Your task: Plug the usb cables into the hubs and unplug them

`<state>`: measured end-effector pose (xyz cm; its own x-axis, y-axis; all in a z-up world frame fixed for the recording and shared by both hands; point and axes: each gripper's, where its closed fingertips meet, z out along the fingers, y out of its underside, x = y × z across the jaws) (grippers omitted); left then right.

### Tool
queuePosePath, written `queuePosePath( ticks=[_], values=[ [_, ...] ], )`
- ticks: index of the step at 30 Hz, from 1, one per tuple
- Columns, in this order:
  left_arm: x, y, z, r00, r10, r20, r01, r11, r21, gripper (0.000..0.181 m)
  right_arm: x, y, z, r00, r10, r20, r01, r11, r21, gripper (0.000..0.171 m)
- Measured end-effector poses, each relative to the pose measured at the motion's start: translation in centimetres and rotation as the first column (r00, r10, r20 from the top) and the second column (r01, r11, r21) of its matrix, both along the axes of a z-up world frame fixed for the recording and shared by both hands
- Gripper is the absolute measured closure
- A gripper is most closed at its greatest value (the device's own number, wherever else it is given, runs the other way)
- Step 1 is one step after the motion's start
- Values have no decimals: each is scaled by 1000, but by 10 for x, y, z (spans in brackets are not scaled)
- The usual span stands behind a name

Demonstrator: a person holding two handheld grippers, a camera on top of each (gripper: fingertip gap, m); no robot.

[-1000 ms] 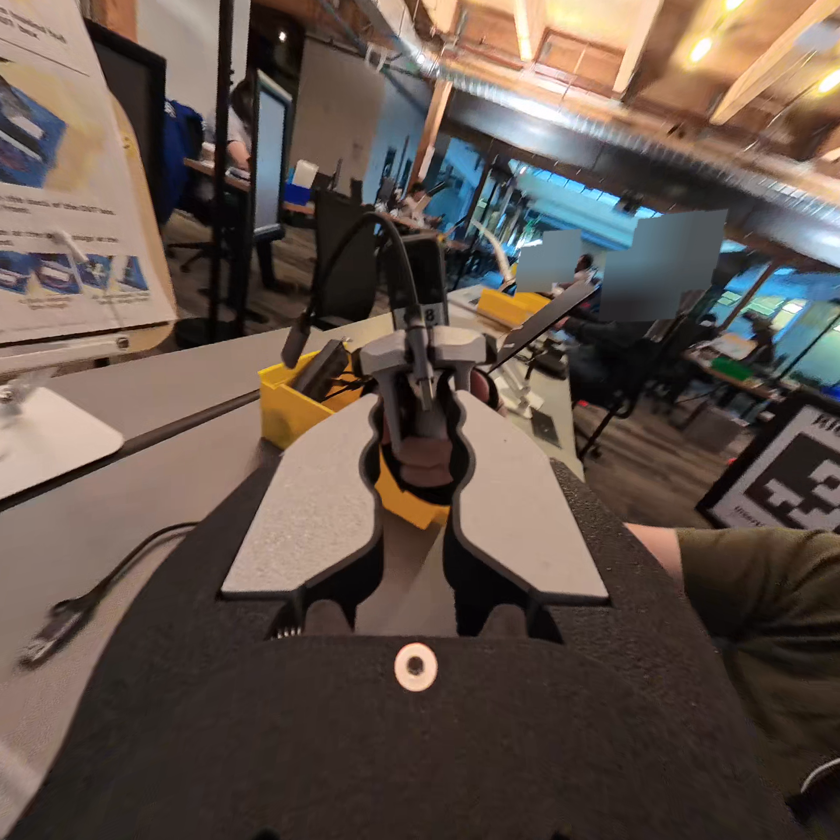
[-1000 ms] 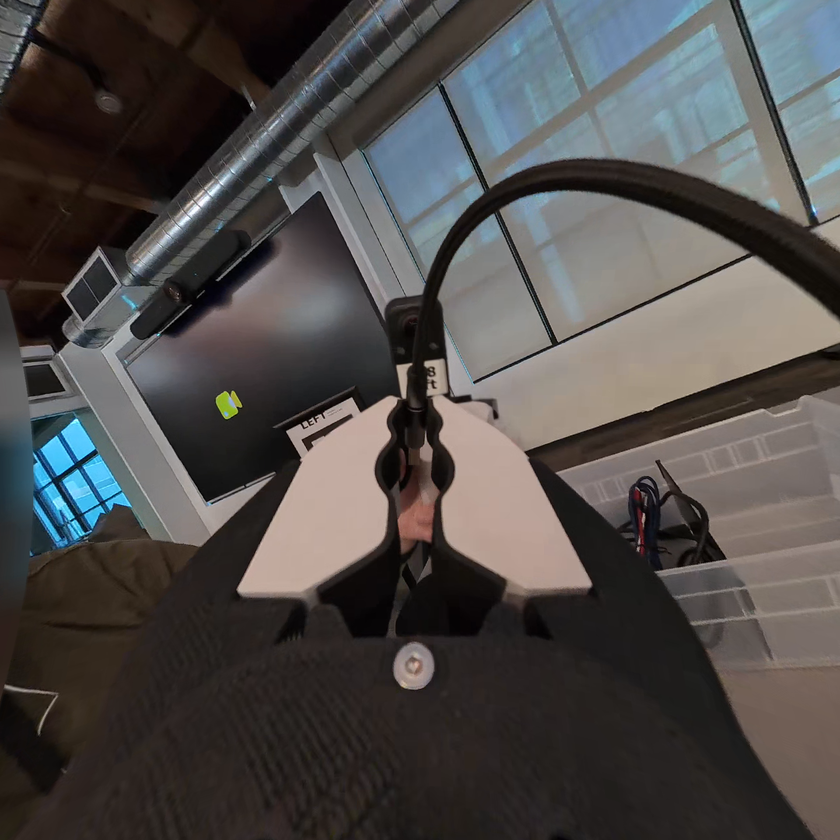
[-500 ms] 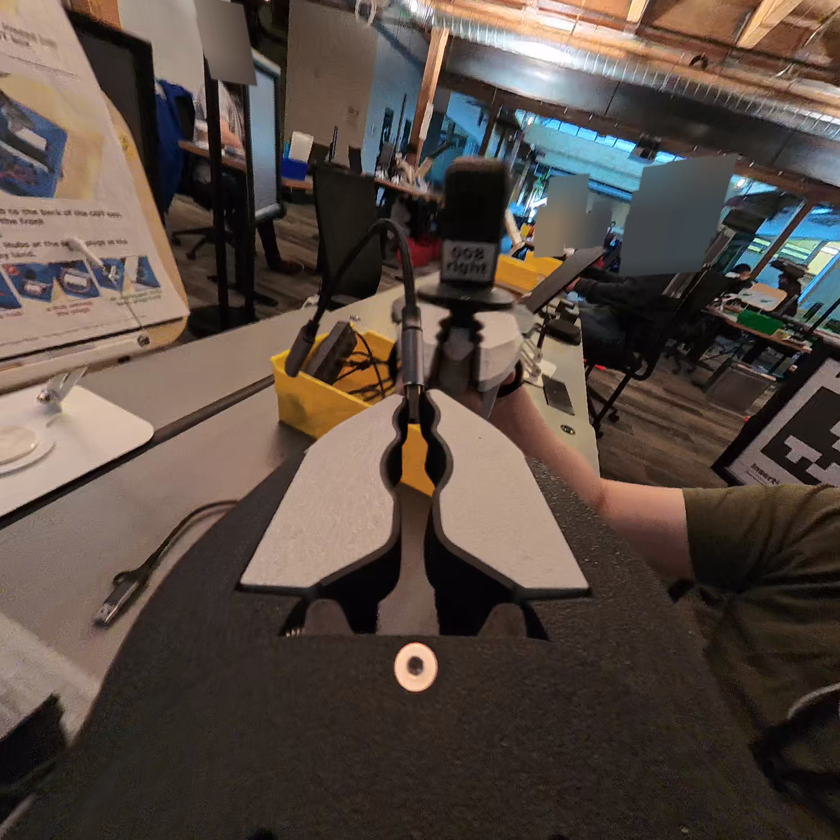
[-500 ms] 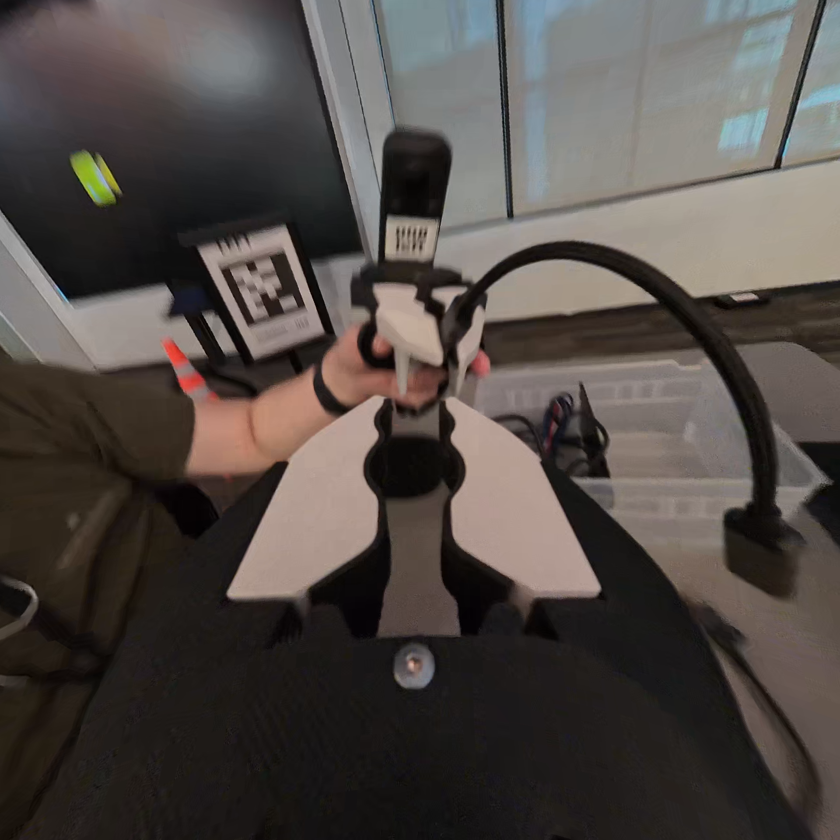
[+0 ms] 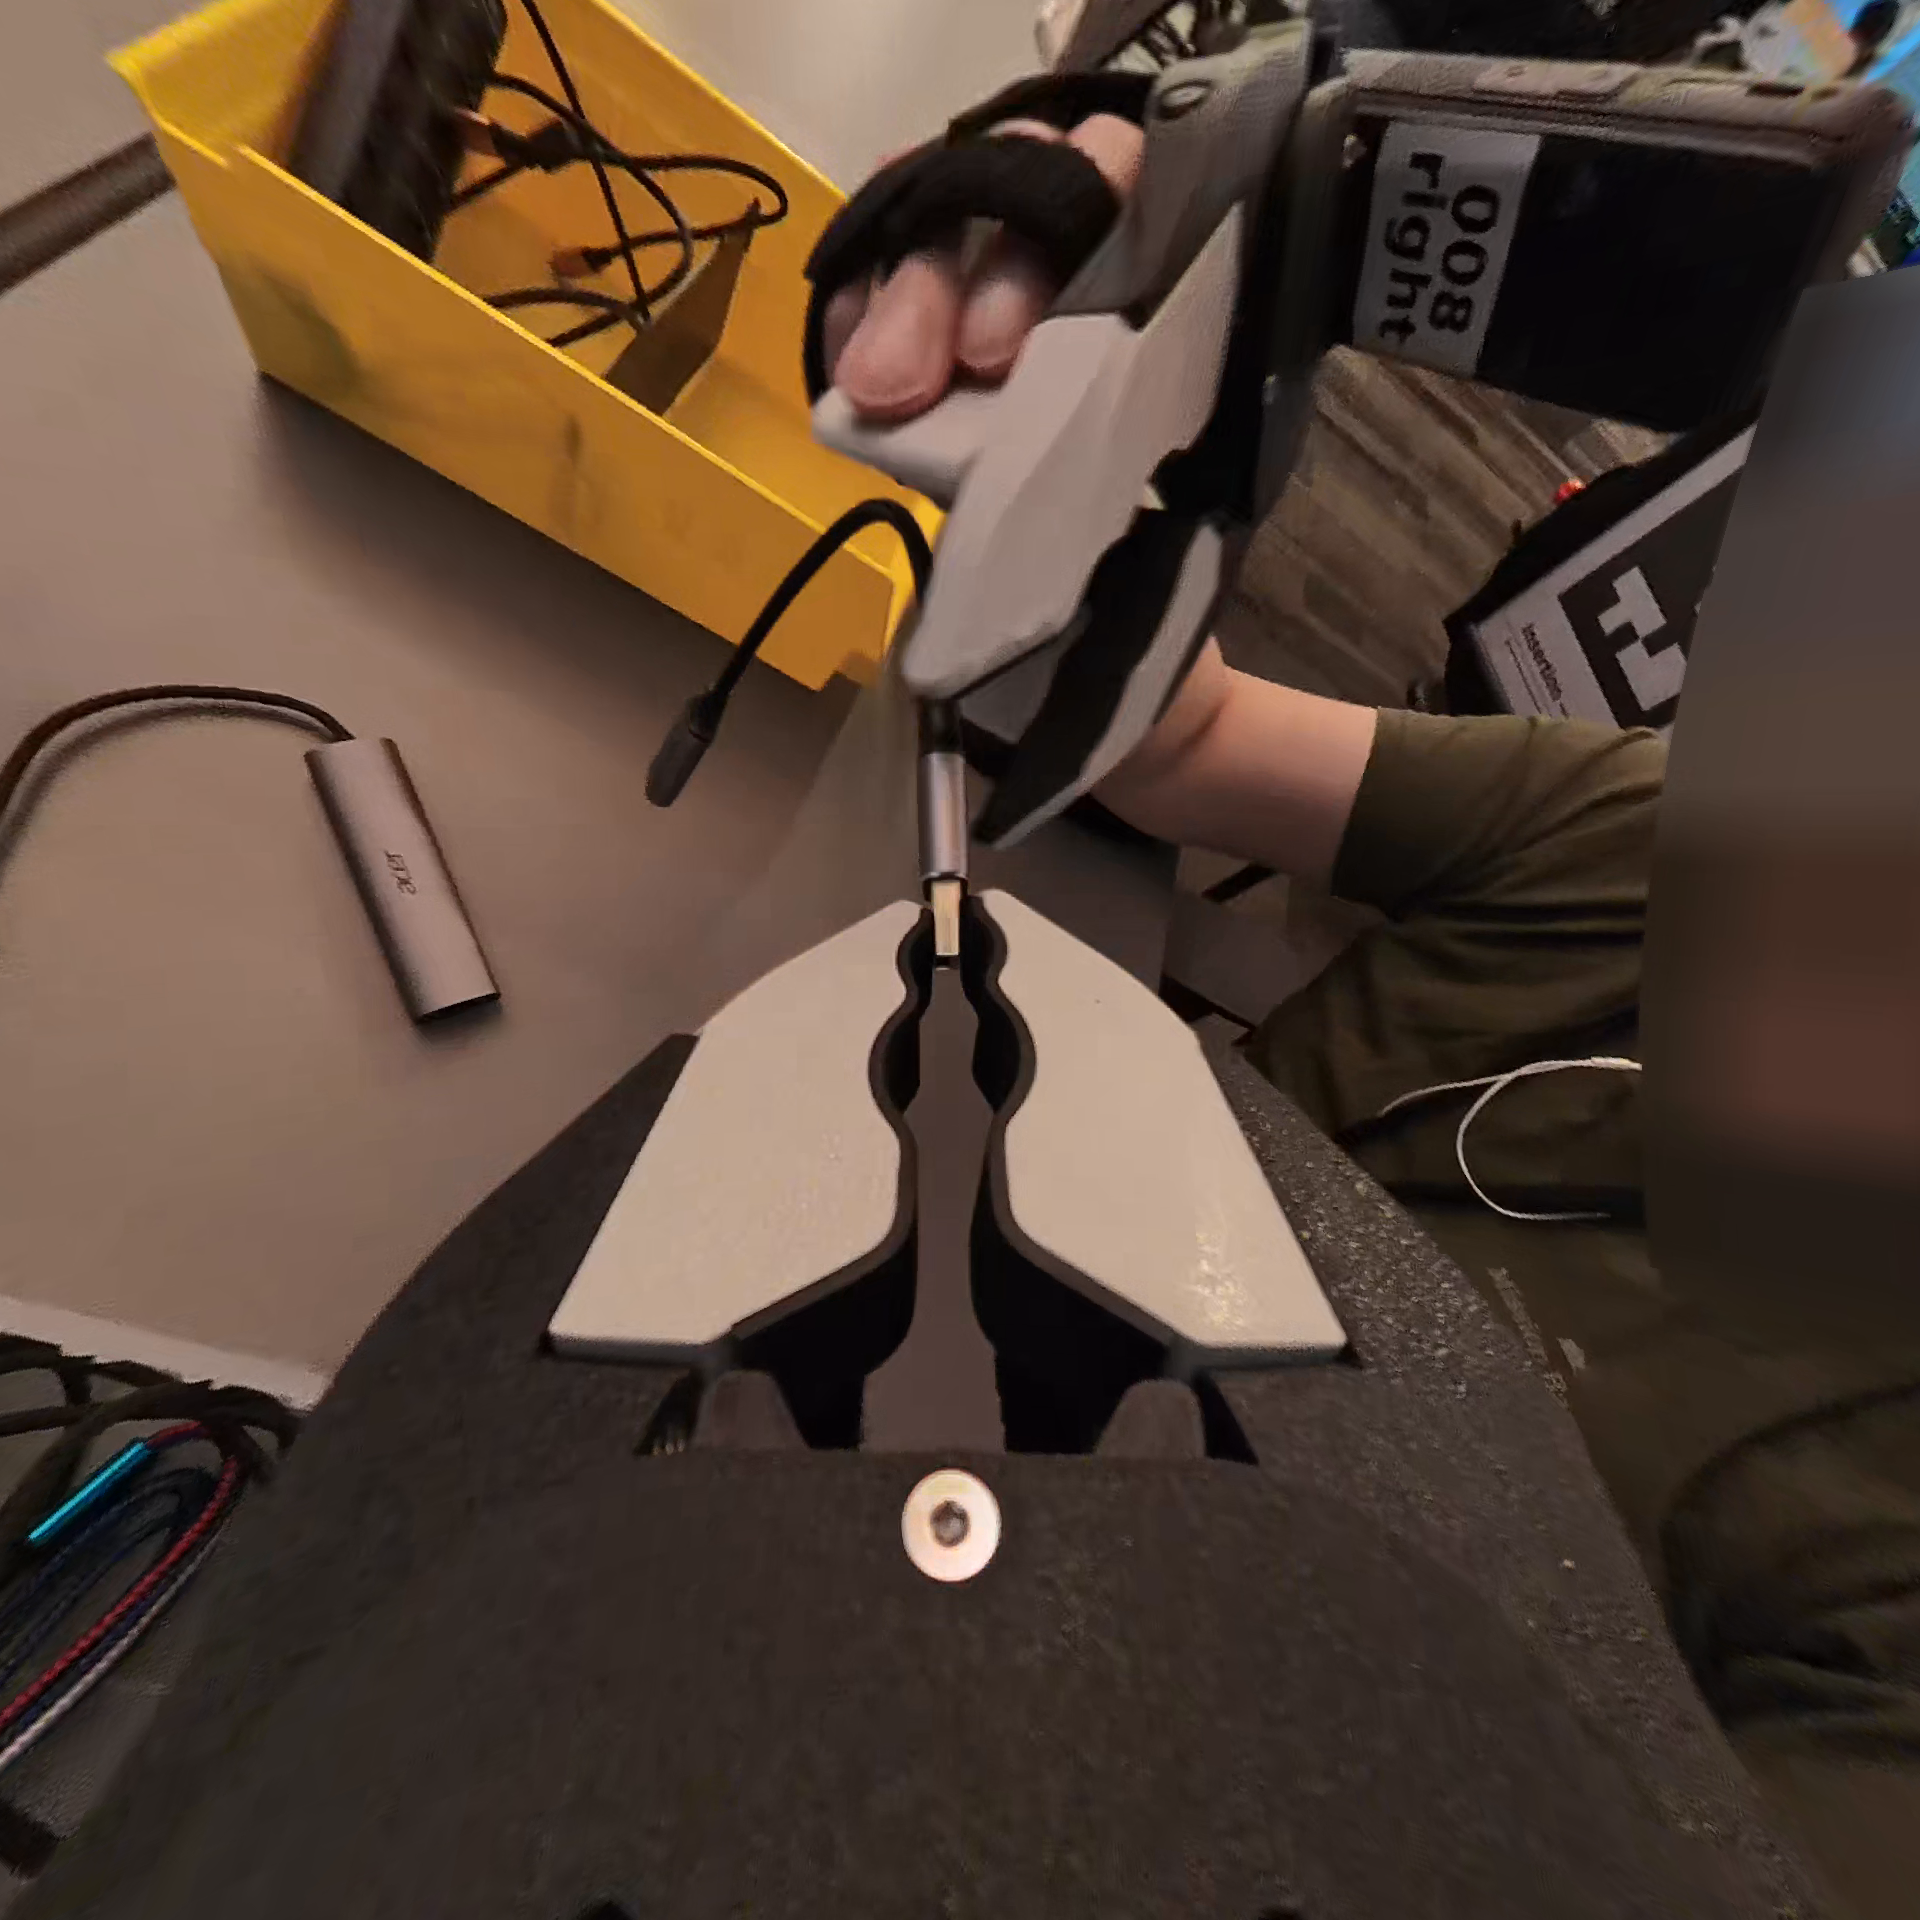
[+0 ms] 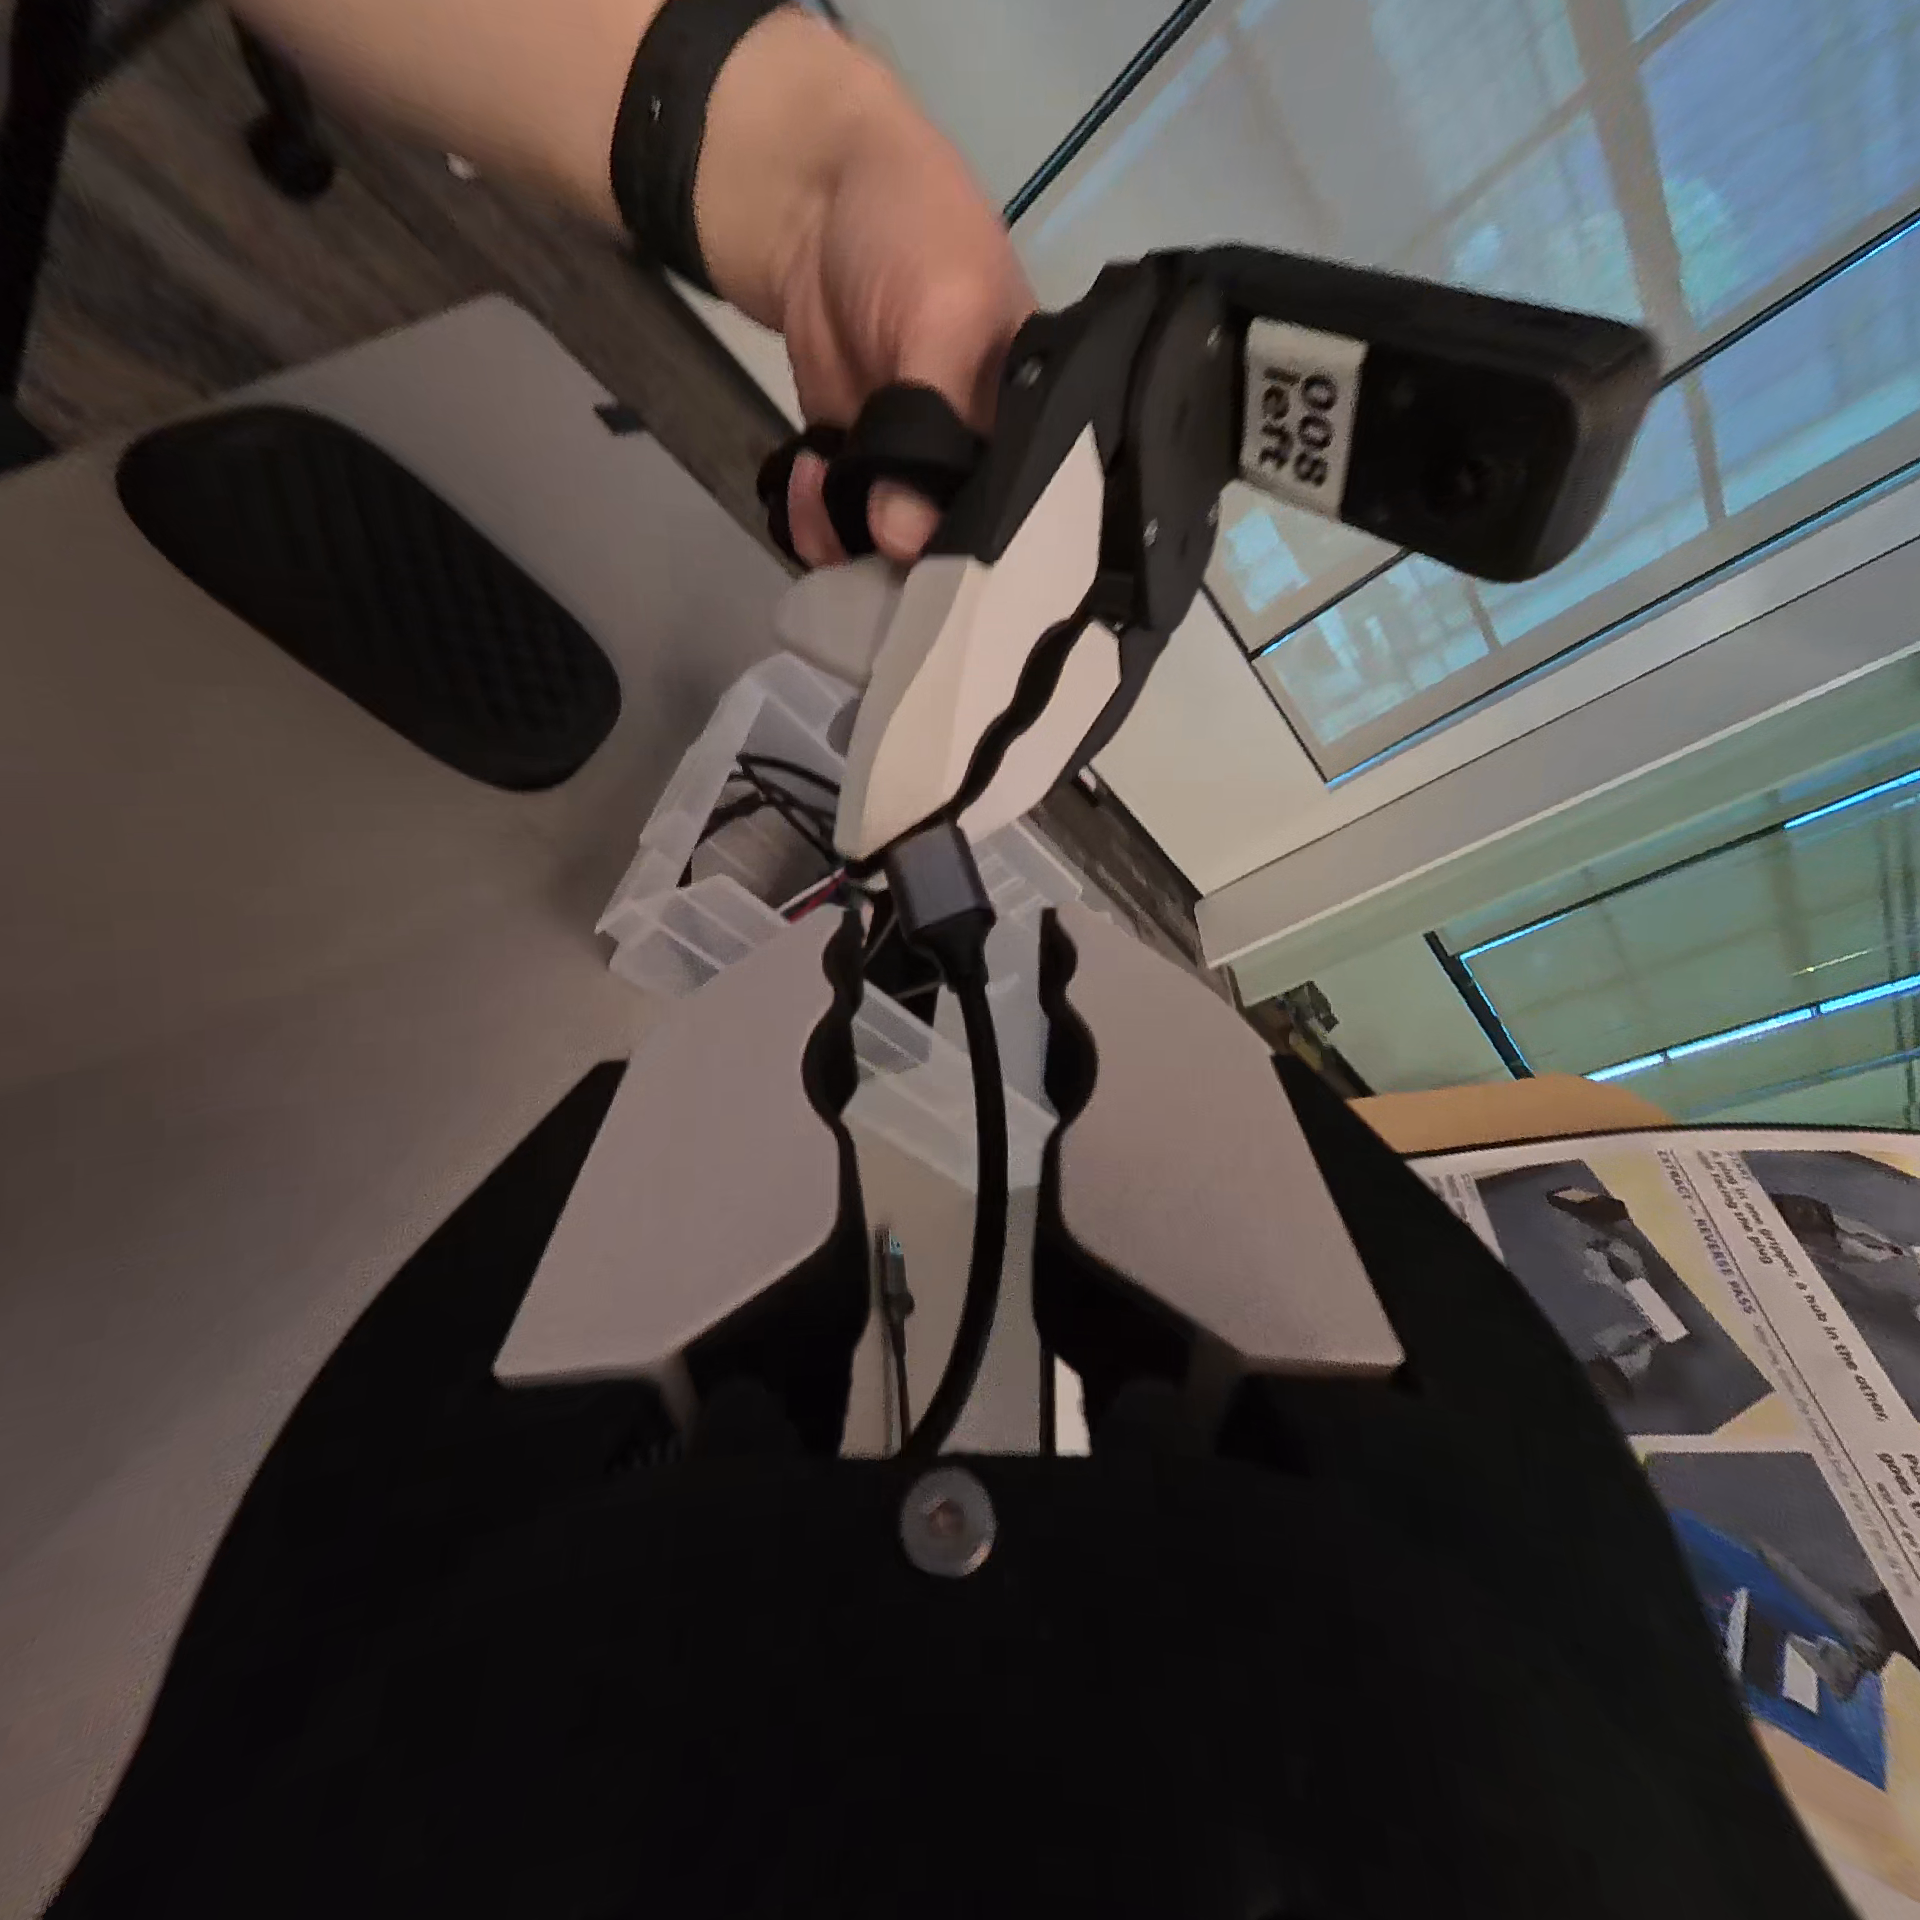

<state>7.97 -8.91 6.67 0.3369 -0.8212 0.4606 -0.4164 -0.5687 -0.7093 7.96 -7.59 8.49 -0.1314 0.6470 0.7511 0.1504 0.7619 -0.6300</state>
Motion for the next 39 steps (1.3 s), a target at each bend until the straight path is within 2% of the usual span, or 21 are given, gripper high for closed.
queuePosePath(
  ticks=[11,28,32,35,37,39],
  values=[
    [7,-16,1,996,-82,23,83,995,-53,176,1,-13,-3,997,74,19,-75,997,15,153],
    [4,-36,8,982,-180,64,185,979,-84,176,0,-33,3,992,124,32,-124,992,-4,153],
    [6,-29,9,985,-155,80,158,987,-27,175,2,-26,3,993,107,38,-106,994,-24,153],
    [2,-20,12,990,-109,88,106,994,38,157,8,-14,-1,995,69,70,-66,996,-53,154],
    [-6,-8,15,994,-34,103,21,991,129,144,19,5,1,998,24,58,-19,996,-88,154],
    [-21,13,13,986,119,116,-147,951,274,140,38,24,13,1000,-14,6,15,986,-165,154]
  ],
)
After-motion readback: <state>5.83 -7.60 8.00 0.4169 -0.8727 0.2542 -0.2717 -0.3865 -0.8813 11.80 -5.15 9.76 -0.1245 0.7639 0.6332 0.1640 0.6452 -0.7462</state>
